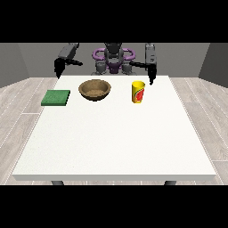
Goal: Pick the cup and pour the ball into the bowl, then pick the bowl and place it on the pad
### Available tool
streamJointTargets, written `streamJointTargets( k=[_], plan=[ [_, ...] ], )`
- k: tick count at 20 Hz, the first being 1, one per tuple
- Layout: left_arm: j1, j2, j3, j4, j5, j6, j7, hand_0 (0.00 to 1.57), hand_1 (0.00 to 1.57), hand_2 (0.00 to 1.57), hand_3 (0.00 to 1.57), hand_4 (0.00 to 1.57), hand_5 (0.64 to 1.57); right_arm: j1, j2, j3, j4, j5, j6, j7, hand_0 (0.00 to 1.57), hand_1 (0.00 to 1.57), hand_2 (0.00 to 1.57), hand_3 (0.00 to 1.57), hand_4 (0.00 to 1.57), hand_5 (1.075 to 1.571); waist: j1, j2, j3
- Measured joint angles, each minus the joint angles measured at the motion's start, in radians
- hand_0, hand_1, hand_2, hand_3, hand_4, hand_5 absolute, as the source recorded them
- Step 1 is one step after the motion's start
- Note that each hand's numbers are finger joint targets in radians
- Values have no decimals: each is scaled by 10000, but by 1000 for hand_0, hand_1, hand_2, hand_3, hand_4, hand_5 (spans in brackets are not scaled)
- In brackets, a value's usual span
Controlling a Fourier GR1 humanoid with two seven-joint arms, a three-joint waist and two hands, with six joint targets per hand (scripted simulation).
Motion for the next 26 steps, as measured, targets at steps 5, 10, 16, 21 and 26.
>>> streamJointTargets(
  k=[5, 10, 16, 21, 26],
  plan=[
    [-662, 107, 457, 1395, 41, 102, -962, 0, 0, 0, 0, 0, 1276, -330, -391, -348, 550, -307, 486, -368, 0, 0, 0, 0, 0, 1559, -211, 384, -1],
    [-847, -50, 655, 2589, 22, 229, -2147, 0, 0, 0, 0, 0, 1254, -258, -647, -576, 1085, -402, 922, -1032, 0, 0, 0, 0, 0, 1558, -363, 689, -1],
    [-1466, 47, 1092, 4112, 199, 181, -3347, 1240, 1240, 1571, 1571, 474, 1442, -551, -971, -783, 1359, -585, 1221, -1179, 0, 0, 0, 0, 0, 1561, -505, 1057, -2],
    [-1660, 527, 965, 4559, -1055, 2155, -3455, 1312, 1312, 1571, 1571, 833, 1511, -893, -1140, -826, 1365, -784, 1491, -1110, 0, 0, 0, 0, 0, 1556, -943, 1306, 3],
    [-1978, 466, 1047, 4944, -1577, 3597, -3752, 1351, 1351, 1571, 1571, 881, 1502, -1061, -1728, -1197, 1470, -1159, 1900, -856, 0, 0, 0, 0, 0, 1556, -1296, 1360, 46]
  ],
)
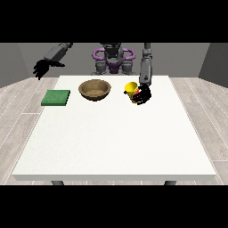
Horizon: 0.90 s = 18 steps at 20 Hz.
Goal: Pick the cup and pour the ball into the bowl, then pick the bowl and place it on the pad
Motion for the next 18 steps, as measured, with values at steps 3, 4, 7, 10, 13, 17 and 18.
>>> streamJointTargets(
  k=[3, 4, 7, 10, 13, 17, 18],
  plan=[
    [-286, -74, -105, 236, -338, 651, 137, 1356, 1356, 1571, 1571, 950, 1525, -2, -238, -139, 268, -31, 191, -122, 0, 0, 0, 0, 0, 1555, -13, -83, -2],
    [-291, -128, -304, 243, -551, 764, 373, 1339, 1339, 1571, 1571, 975, 1530, 6, -386, -243, 562, -43, 270, -119, 0, 0, 0, 0, 0, 1557, 78, -280, -8],
    [-353, -183, -1010, 125, -1371, 1139, 1368, 1374, 1374, 1571, 1571, 1015, 1531, 64, -539, -412, 1409, 66, 242, -190, 0, 0, 0, 0, 0, 1558, 509, -1041, -16],
    [-356, -260, -1805, -79, -2225, 1219, 2576, 1372, 1372, 1571, 1571, 1054, 1558, 394, -702, -581, 2315, 151, 360, -315, 0, 0, 104, 0, 0, 1560, 989, -1993, -18],
    [-538, -523, -2677, -212, -3269, 1443, 3817, 1375, 1375, 1571, 1571, 1143, 1567, 582, -773, -668, 2985, 293, 287, -414, 0, 0, 0, 0, 0, 1560, 1434, -2717, -16],
    [-776, -710, -3631, -235, -4706, 1680, 5300, 1367, 1367, 1571, 1571, 1114, 1566, 748, -964, -888, 3744, 325, 289, -607, 0, 0, 0, 0, 0, 1558, 1944, -3235, -20],
    [-847, -752, -3822, -264, -5030, 1687, 5671, 1367, 1367, 1571, 1571, 1114, 1566, 862, -1096, -954, 3943, 327, 432, -741, 0, 0, 0, 0, 0, 1560, 2027, -3338, -21]
  ],
)
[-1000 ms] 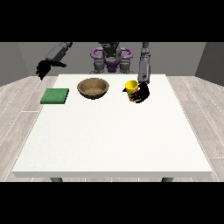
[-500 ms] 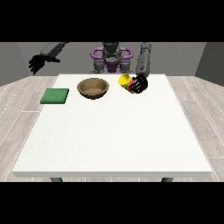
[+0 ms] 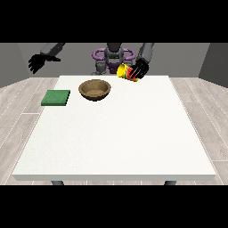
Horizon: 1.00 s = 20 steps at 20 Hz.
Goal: Pick the cup and pour the ball into the bowl, then pick the bowl and place it on the pad
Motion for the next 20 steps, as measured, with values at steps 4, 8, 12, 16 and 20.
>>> streamJointTargets(
  k=[4, 8, 12, 16, 20],
  plan=[
    [-234, -231, -485, -411, -950, -309, 1204, 1364, 1364, 1571, 1571, 1068, 1568, 70, 31, -13, 556, 156, -86, -469, 0, 0, 0, 0, 0, 1553, 280, -135, -10],
    [-356, -416, -995, -615, -2033, -445, 2151, 1202, 1202, 1571, 1571, 976, 1569, 151, -98, -82, 955, 156, 79, -736, 0, 0, 0, 0, 0, 1550, 345, -248, -13],
    [-424, -643, -1861, -815, -3062, -650, 3281, 822, 822, 1571, 1559, 881, 1571, 124, -214, -43, 1295, 267, 151, -888, 0, 0, 0, 0, 0, 1548, 298, -420, -14],
    [-926, -747, -2622, -910, -3978, -893, 4486, 531, 531, 1571, 1571, 930, 1569, -431, -196, 64, 1417, 334, 26, -784, 0, 0, 0, 29, 0, 1533, 78, -137, -15],
    [-1199, -789, -3361, -1140, -4849, -1132, 5341, 552, 552, 1571, 1571, 885, 1571, -1019, -216, 167, 1552, 450, -272, -561, 0, 0, 0, 222, 0, 1533, 130, 71, -18]
  ],
)
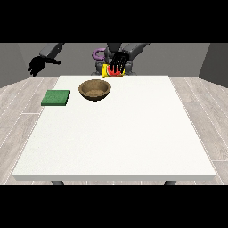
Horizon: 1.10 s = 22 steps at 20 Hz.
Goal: Pick the cup and pour the ball into the bowl, then pick the bowl and place it on the pad
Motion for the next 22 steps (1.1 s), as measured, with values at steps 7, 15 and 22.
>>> streamJointTargets(
  k=[7, 15, 22],
  plan=[
    [-348, -18, -1052, -106, -1362, -577, 1008, 288, 288, 1571, 1571, 898, 1562, -826, 347, 310, -10, 156, -395, 327, 0, 0, 0, 264, 0, 1527, -259, 297, 0],
    [-495, -22, -2373, -270, -2327, -2094, 1205, 0, 0, 1571, 1571, 1246, 1395, -1318, 402, 344, 172, 55, -259, 411, 0, 0, 0, 161, 0, 1516, -529, 546, 1],
    [-1611, 97, -2805, -54, -3335, -3819, 708, 1556, 1556, 1571, 1571, 1198, 1451, -1245, 546, 457, 337, 147, -318, 329, 0, 0, 0, 200, 0, 1515, -569, 287, 0]
  ],
)
